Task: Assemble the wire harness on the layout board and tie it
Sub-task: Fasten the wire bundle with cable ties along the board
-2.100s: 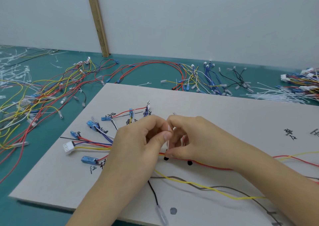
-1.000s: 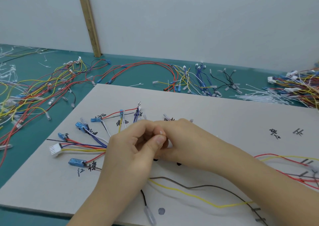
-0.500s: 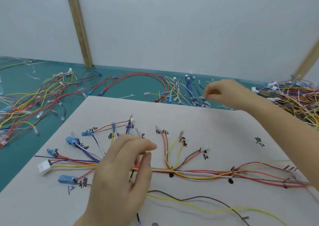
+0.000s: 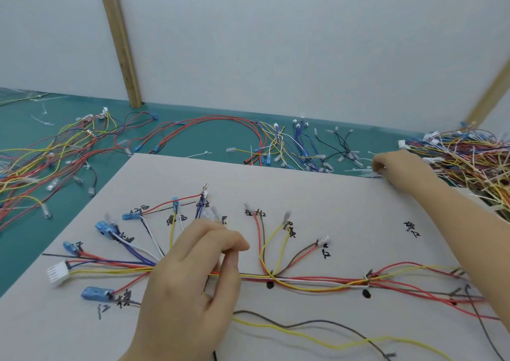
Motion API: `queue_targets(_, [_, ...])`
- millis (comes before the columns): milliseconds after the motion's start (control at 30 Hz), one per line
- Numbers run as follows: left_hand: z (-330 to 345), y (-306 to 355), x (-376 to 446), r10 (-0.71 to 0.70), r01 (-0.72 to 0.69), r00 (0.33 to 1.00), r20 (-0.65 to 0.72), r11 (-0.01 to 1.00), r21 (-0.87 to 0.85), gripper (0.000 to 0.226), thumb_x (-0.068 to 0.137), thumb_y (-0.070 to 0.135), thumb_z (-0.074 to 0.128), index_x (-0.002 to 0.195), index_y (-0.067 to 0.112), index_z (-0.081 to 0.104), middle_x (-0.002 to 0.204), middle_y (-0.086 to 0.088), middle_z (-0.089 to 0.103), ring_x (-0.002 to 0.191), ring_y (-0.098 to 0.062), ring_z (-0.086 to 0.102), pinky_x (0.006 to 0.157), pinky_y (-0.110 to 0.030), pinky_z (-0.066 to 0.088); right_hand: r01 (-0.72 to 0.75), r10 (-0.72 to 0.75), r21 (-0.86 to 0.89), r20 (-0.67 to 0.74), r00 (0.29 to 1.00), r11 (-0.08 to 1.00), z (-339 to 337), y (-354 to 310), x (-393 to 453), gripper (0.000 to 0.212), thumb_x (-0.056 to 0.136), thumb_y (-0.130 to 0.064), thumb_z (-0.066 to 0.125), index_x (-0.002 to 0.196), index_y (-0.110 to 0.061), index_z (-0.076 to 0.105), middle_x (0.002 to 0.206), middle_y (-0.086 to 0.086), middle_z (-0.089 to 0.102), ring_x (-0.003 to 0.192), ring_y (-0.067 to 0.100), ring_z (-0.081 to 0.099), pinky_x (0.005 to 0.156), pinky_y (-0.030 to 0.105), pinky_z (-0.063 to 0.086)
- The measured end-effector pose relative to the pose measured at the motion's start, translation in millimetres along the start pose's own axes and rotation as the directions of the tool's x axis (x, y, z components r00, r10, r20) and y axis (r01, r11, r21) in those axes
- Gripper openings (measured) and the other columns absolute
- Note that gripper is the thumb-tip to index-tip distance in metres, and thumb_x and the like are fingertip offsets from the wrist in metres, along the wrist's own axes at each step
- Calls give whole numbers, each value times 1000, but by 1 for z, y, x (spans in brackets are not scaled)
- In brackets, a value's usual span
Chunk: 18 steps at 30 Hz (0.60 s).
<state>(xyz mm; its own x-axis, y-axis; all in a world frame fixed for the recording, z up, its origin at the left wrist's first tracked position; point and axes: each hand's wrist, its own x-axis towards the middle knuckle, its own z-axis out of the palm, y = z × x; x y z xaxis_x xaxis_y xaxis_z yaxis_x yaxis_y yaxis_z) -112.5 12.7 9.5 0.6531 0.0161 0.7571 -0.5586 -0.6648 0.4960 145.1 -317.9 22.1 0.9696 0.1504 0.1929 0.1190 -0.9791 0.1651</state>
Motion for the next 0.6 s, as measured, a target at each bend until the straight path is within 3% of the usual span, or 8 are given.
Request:
queue_targets(100, [0,0,0,-7,7,1000,16,1000,5,14,82,16,44,86,27,53,84,15,47,67,5,43,64,-3,34,6,-2,54,-85,996,999,1,5,1,13,92,-6,44,96,-9,56,92,19,64,82,34,56,66,37,46])
queue_targets(300, [0,0,-1,-14,14,999,44,1000,0,14,82,16,44,86,26,53,85,16,47,68,6,43,63,-2,34,80,-79,56,-25,997,995,-2,9,-1,15,88,1,47,94,-7,58,94,16,66,86,32,57,74,39,48])
queue_targets(433, [1,-1,-1,-21,21,998,54,1000,-2,14,82,16,44,86,26,53,84,16,47,69,7,43,64,-1,33,59,-46,144,-93,995,988,-5,8,-3,24,90,2,47,103,-5,66,104,17,67,95,34,59,79,38,45])
queue_targets(600, [2,-3,-2,-61,59,996,65,998,38,16,82,20,44,85,26,58,86,16,48,70,6,44,64,-4,33,95,-8,336,-254,967,937,-23,1,-5,24,90,4,46,96,-2,68,103,19,63,94,34,57,82,36,40])
